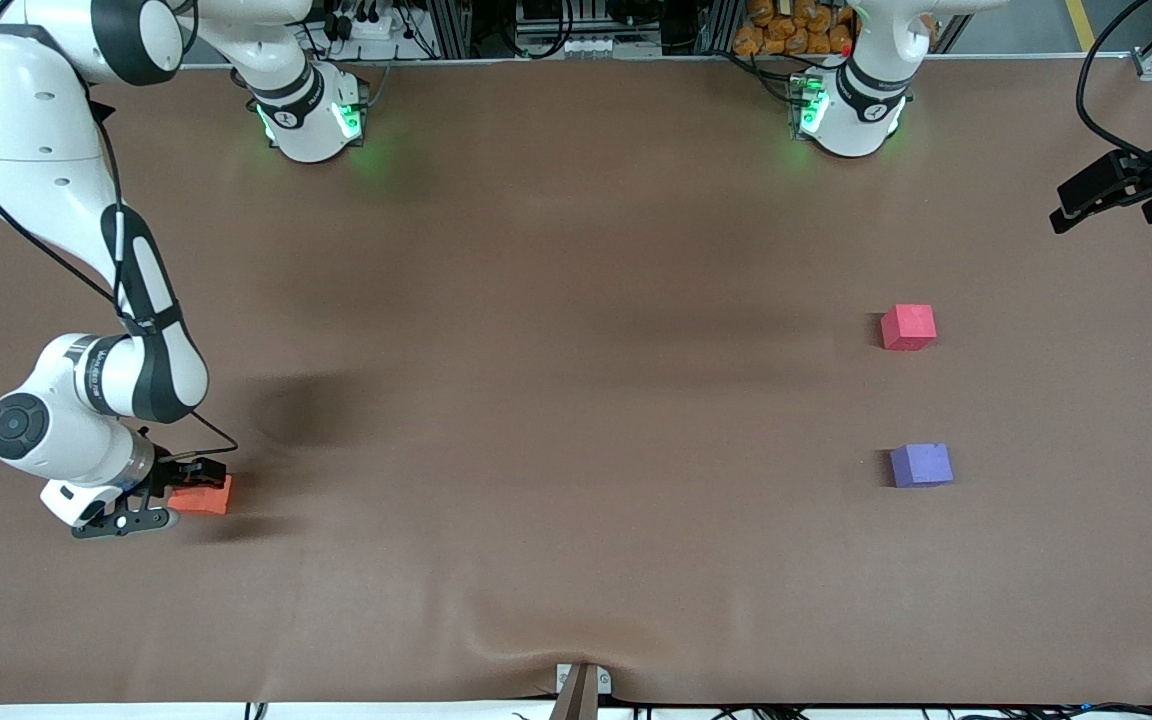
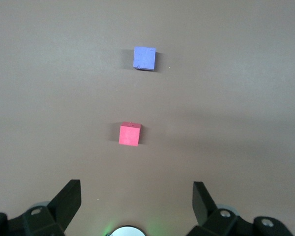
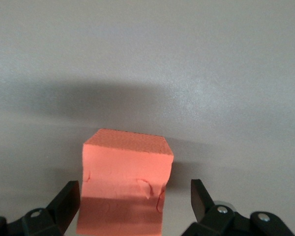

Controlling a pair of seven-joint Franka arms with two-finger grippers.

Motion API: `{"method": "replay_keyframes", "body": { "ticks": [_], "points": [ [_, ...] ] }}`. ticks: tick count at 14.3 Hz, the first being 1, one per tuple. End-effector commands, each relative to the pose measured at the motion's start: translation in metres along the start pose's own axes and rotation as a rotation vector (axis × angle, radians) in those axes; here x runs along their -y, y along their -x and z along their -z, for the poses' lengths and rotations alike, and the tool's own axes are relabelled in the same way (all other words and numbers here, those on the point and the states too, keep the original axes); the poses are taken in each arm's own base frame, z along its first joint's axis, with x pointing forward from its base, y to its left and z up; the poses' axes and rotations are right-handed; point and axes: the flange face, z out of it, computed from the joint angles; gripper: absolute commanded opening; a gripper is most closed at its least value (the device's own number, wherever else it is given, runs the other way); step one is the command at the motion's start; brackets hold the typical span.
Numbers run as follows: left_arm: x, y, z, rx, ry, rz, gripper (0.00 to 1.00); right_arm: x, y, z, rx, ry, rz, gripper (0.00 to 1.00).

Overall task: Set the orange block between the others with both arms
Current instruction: 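Grasp the orange cube with the right gripper and lift it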

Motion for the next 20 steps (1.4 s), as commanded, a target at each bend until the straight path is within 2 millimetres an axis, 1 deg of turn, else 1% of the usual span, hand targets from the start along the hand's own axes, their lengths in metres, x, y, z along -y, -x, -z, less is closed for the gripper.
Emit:
{"method": "replay_keyframes", "body": {
  "ticks": [1, 2, 3, 5, 6, 7, 8, 10, 11, 12, 13, 14, 15, 16, 17, 18, 19, 20],
  "points": [
    [-0.002, 0.003, 0.003, -0.004, -0.021, -0.026, 1.0, -0.003, 0.0, -0.004, 0.012, -0.023, 0.02, 0.47],
    [-0.005, 0.002, 0.002, -0.013, -0.018, -0.032, 1.0, -0.003, 0.003, -0.005, 0.054, -0.037, 0.018, 0.16],
    [-0.007, -0.002, 0.002, -0.025, -0.018, -0.035, 1.0, -0.001, 0.004, -0.003, 0.081, -0.046, 0.02, 0.0],
    [-0.008, -0.002, 0.001, -0.026, -0.016, -0.037, 1.0, 0.014, -0.002, 0.006, 0.079, -0.06, 0.048, 0.0],
    [-0.008, -0.002, 0.001, -0.026, -0.016, -0.037, 1.0, 0.029, -0.012, 0.017, 0.054, -0.069, 0.107, 0.01],
    [-0.008, -0.002, 0.001, -0.026, -0.016, -0.035, 1.0, 0.048, -0.023, 0.03, 0.025, -0.085, 0.196, 0.02],
    [-0.007, -0.003, 0.001, -0.026, -0.016, -0.034, 1.0, 0.062, -0.031, 0.04, 0.011, -0.098, 0.249, 0.02],
    [-0.008, -0.002, 0.001, -0.026, -0.016, -0.035, 1.0, 0.111, -0.039, 0.05, 0.026, -0.152, 0.32, 0.02],
    [-0.007, -0.003, 0.001, -0.026, -0.016, -0.032, 1.0, 0.151, -0.043, 0.055, 0.02, -0.181, 0.364, 0.05],
    [-0.007, -0.003, 0.001, -0.026, -0.016, -0.032, 1.0, 0.185, -0.044, 0.06, 0.013, -0.202, 0.405, 0.06],
    [-0.007, -0.001, 0.003, -0.029, -0.014, -0.032, 1.0, 0.216, -0.044, 0.06, 0.015, -0.209, 0.435, 0.07],
    [-0.005, -0.001, 0.003, -0.031, -0.014, -0.031, 1.0, 0.255, -0.042, 0.063, 0.019, -0.209, 0.444, 0.07],
    [-0.004, -0.001, 0.003, -0.031, -0.014, -0.029, 1.0, 0.286, -0.039, 0.067, 0.024, -0.211, 0.429, 0.08],
    [-0.004, 0.0, 0.004, -0.032, -0.014, -0.029, 1.0, 0.323, -0.033, 0.07, 0.033, -0.211, 0.403, 0.1],
    [-0.004, 0.0, 0.004, -0.032, -0.014, -0.029, 1.0, 0.356, -0.026, 0.074, 0.038, -0.209, 0.376, 0.12],
    [-0.004, 0.0, 0.004, -0.032, -0.014, -0.029, 1.0, 0.382, -0.02, 0.076, 0.043, -0.209, 0.352, 0.12],
    [-0.006, -0.001, 0.003, -0.029, -0.014, -0.031, 1.0, 0.408, -0.013, 0.077, 0.049, -0.207, 0.326, 0.14],
    [-0.006, -0.002, 0.0, -0.025, -0.015, -0.031, 1.0, 0.438, -0.003, 0.079, 0.055, -0.205, 0.294, 0.15]
  ]
}}
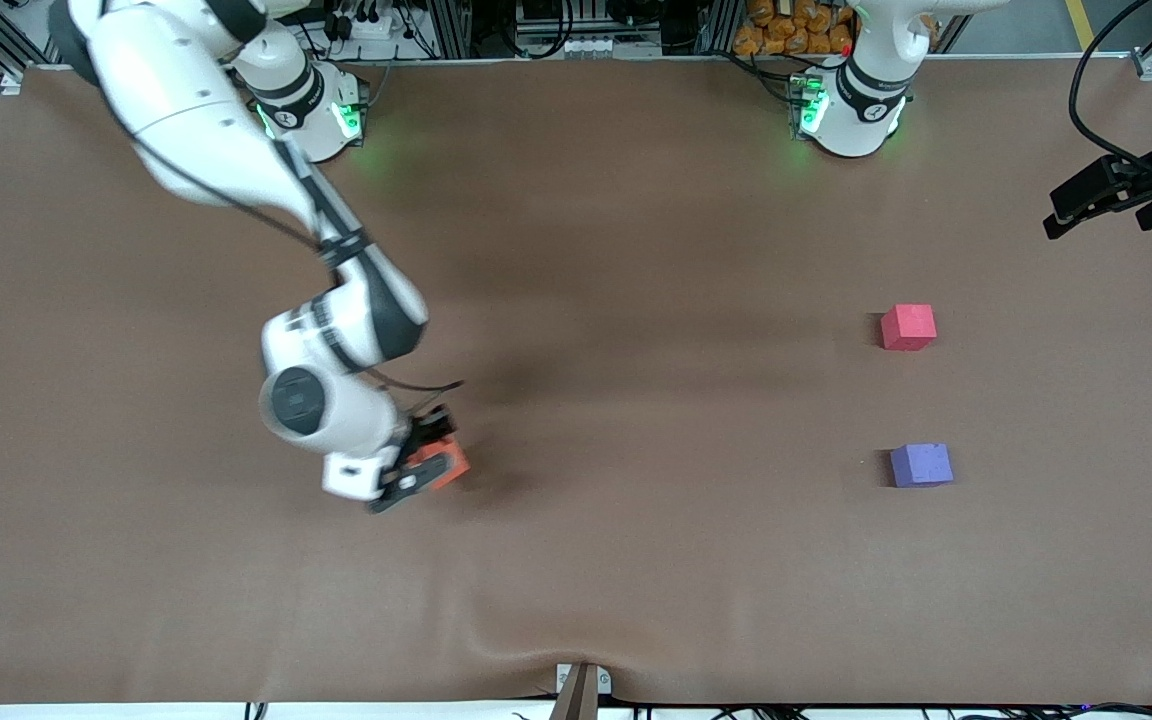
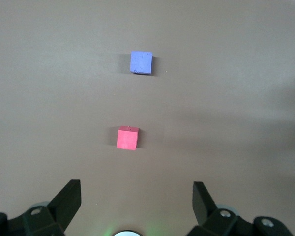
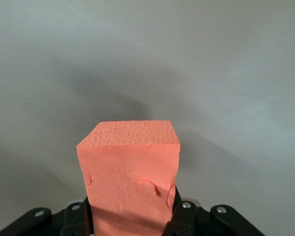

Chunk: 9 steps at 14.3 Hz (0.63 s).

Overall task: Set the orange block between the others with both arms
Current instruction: 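Carry the orange cube toward mid-table while the left gripper reaches over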

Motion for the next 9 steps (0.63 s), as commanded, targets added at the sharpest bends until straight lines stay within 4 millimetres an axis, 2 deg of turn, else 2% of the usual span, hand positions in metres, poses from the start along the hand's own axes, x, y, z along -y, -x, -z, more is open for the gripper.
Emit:
{"method": "replay_keyframes", "body": {
  "ticks": [1, 3, 4, 7, 9],
  "points": [
    [-0.001, 0.0, -0.001, -0.006, -0.017, -0.022, 1.0, 0.059, -0.004, -0.004, 0.003, 0.004, -0.107, 0.15],
    [-0.004, -0.003, -0.004, -0.007, -0.017, -0.025, 1.0, 0.107, 0.0, -0.012, 0.011, 0.02, -0.167, 0.15],
    [-0.006, -0.005, -0.005, -0.007, -0.017, -0.028, 1.0, 0.122, 0.001, -0.014, 0.01, 0.025, -0.201, 0.15],
    [-0.021, -0.008, -0.013, 0.0, -0.018, -0.044, 1.0, 0.155, 0.006, -0.022, 0.009, 0.034, -0.316, 0.15],
    [-0.032, -0.009, -0.018, 0.006, -0.02, -0.057, 1.0, 0.176, 0.01, -0.029, 0.002, 0.057, -0.311, 0.15]
  ]
}}
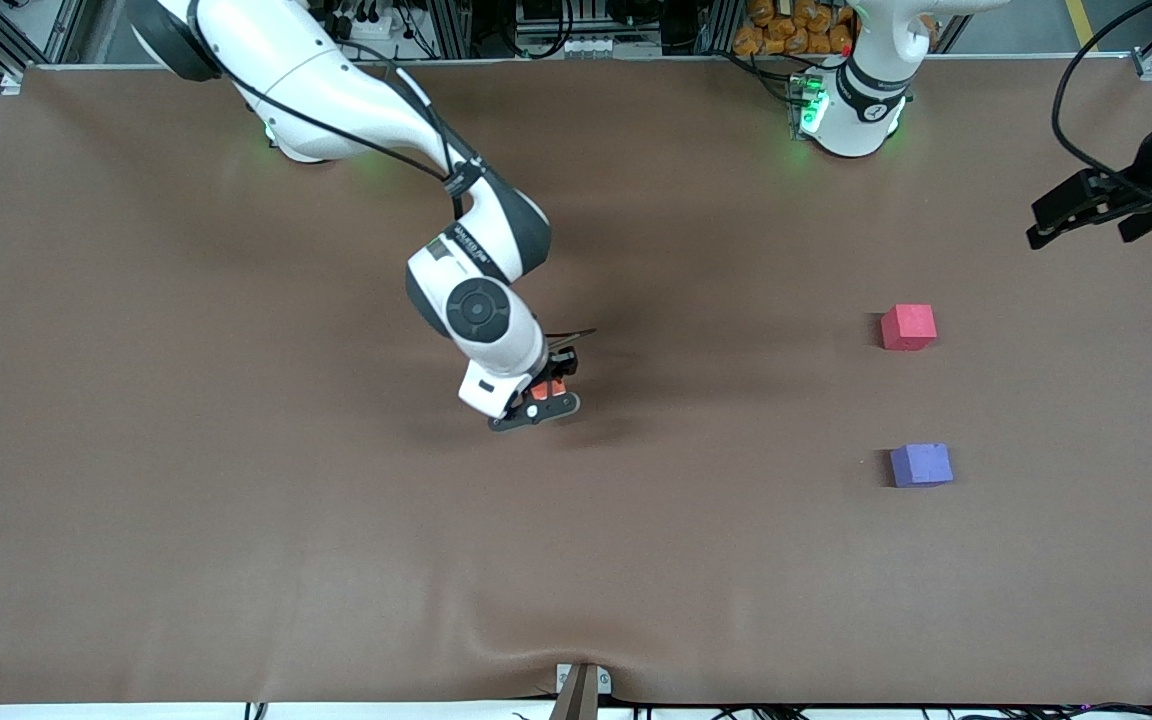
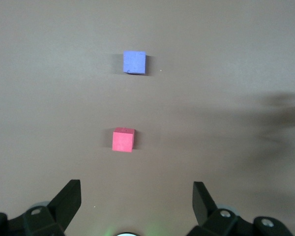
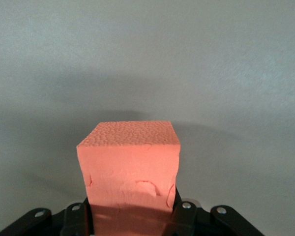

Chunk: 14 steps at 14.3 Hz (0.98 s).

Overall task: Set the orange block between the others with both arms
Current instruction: 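Carry the orange cube toward mid-table while the left gripper reaches over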

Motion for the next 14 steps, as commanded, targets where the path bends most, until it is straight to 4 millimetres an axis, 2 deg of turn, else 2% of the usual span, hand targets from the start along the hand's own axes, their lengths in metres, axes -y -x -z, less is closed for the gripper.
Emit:
{"method": "replay_keyframes", "body": {
  "ticks": [1, 3, 6, 9, 10, 11, 12, 13, 14],
  "points": [
    [-0.018, -0.003, -0.007, 0.0, -0.019, -0.034, 1.0, 0.023, 0.007, -0.008, -0.031, 0.026, -0.039, 0.15],
    [-0.029, -0.005, -0.01, -0.006, -0.017, -0.052, 1.0, 0.037, 0.016, -0.018, -0.032, 0.026, -0.088, 0.15],
    [-0.048, -0.012, -0.021, -0.002, -0.013, -0.084, 1.0, 0.042, 0.022, -0.034, -0.028, 0.055, -0.208, 0.24],
    [-0.072, -0.022, -0.039, -0.005, -0.004, -0.124, 1.0, 0.06, 0.036, -0.049, -0.042, 0.092, -0.288, 0.37],
    [-0.078, -0.025, -0.044, -0.007, -0.001, -0.135, 1.0, 0.065, 0.04, -0.054, -0.049, 0.106, -0.293, 0.44],
    [-0.084, -0.028, -0.049, -0.009, 0.005, -0.142, 1.0, 0.068, 0.041, -0.056, -0.06, 0.104, -0.291, 0.56],
    [-0.092, -0.03, -0.05, -0.009, 0.015, -0.151, 1.0, 0.069, 0.04, -0.057, -0.065, 0.098, -0.295, 0.87],
    [-0.095, -0.037, -0.049, -0.014, 0.021, -0.146, 1.0, 0.069, 0.041, -0.057, -0.063, 0.1, -0.297, 1.0],
    [-0.106, -0.039, -0.05, -0.017, 0.022, -0.159, 1.0, 0.065, 0.038, -0.056, -0.062, 0.1, -0.304, 1.0]
  ]
}}
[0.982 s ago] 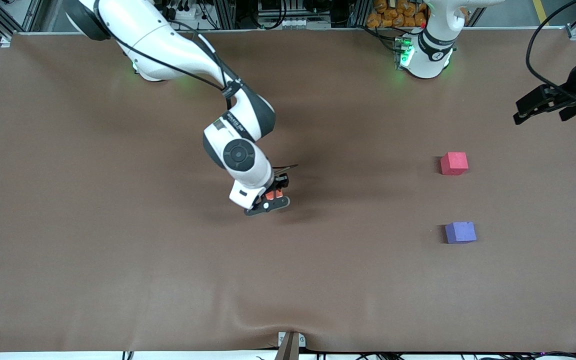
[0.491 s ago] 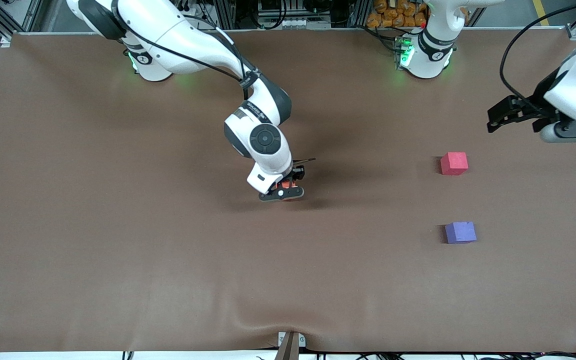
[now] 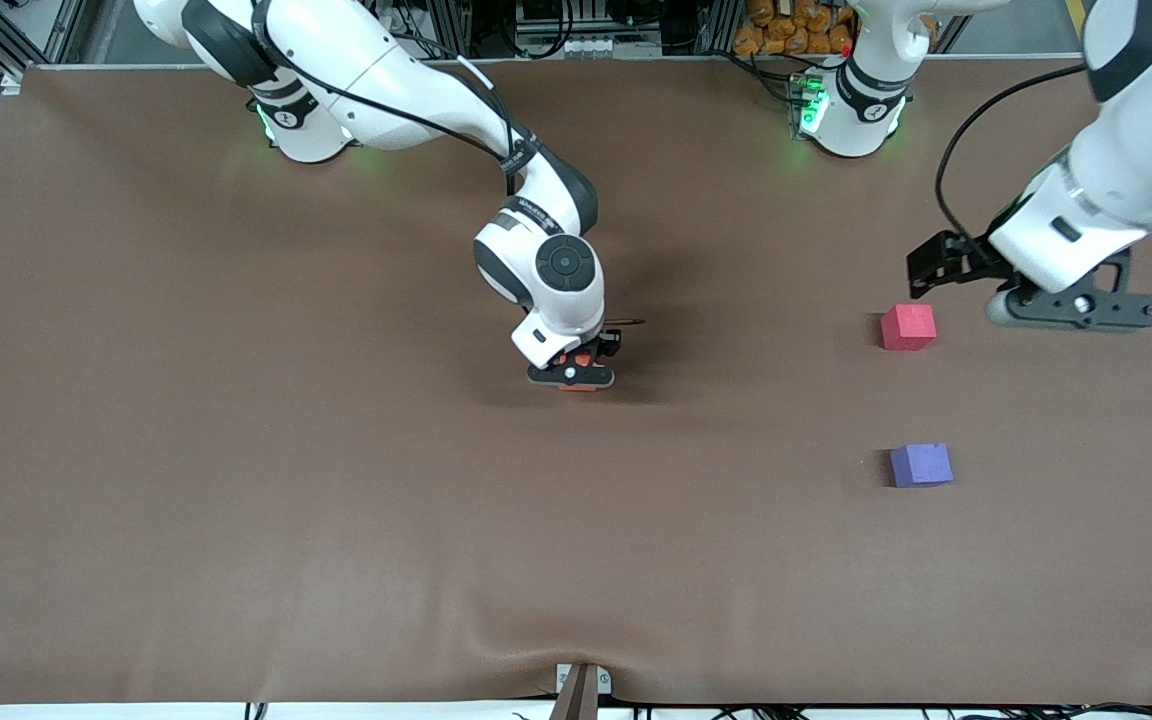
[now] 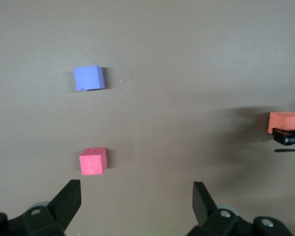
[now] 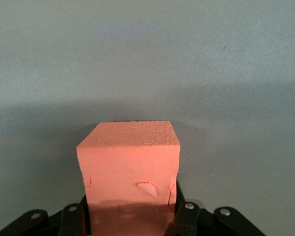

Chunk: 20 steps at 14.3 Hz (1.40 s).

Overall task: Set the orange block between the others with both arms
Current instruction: 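Set the orange cube down mid-table while the left gripper approaches it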

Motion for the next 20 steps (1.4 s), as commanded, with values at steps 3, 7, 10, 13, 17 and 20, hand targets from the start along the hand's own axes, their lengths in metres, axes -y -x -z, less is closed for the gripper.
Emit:
{"method": "replay_keyframes", "body": {
  "ticks": [3, 7, 10, 13, 17, 20],
  "points": [
    [-0.026, -0.014, -0.006, -0.001, 0.002, -0.001, 1.0, -0.01, -0.021, 0.02, -0.034, -0.012, -0.046, 1.0],
    [-0.067, -0.013, -0.023, 0.016, -0.018, 0.027, 1.0, -0.029, -0.048, 0.059, -0.067, -0.051, -0.085, 1.0],
    [-0.092, -0.012, -0.034, 0.023, -0.021, 0.019, 1.0, -0.052, -0.072, 0.079, -0.085, -0.07, -0.125, 1.0],
    [-0.128, -0.014, -0.055, 0.018, -0.013, 0.036, 1.0, -0.081, -0.098, 0.084, -0.076, -0.09, -0.139, 1.0],
    [-0.178, -0.021, -0.09, 0.01, 0.0, 0.043, 1.0, -0.147, -0.137, 0.077, -0.064, -0.055, 0.013, 1.0],
    [-0.215, -0.021, -0.113, -0.01, -0.003, 0.028, 1.0, -0.195, -0.158, 0.062, -0.044, -0.039, 0.088, 1.0]
  ]
}}
